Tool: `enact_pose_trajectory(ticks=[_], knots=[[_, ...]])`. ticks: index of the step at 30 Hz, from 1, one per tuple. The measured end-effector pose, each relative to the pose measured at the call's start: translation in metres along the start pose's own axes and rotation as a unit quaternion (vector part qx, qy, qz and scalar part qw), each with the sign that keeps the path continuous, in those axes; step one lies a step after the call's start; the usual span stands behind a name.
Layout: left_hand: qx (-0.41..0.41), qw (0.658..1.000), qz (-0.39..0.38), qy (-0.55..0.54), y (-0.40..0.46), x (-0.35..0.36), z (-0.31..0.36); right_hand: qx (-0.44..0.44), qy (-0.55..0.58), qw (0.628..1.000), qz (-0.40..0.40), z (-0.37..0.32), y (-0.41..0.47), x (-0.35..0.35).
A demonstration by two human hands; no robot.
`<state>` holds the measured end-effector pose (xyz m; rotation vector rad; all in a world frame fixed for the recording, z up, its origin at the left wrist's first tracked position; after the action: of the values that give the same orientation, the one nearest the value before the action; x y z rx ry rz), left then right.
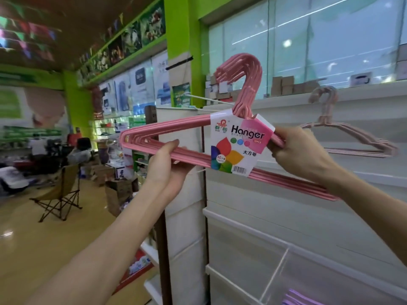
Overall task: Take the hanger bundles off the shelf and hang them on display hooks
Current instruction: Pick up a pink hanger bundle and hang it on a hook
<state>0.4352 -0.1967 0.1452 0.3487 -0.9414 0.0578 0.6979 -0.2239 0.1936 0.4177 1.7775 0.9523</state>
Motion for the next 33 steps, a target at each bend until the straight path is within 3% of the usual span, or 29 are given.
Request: enact_pose_trajectory(ticks=[18, 33], knots=[[-0.037, 0.999, -0.009, -0.005, 0.22, -0.041, 0.01, 0.015, -0.045, 0.999, -0.016, 0.004, 0.166, 0.13], [-0.159, 0.985, -0.056, -0.042, 0.329, -0.057, -0.024, 0.097, -0.128, 0.987, -0.012, 0.015, 0.211, 0.181]])
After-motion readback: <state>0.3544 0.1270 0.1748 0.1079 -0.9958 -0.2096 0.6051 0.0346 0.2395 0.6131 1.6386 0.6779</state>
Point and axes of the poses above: each hand's wrist, its own y-axis towards the middle knuckle, its own x-axis out of the palm, z = x × y, the point moved 4 cm from there along y, towards the middle knuckle, and after that the axes turned 10 degrees about -y, right-handed, at the moved point
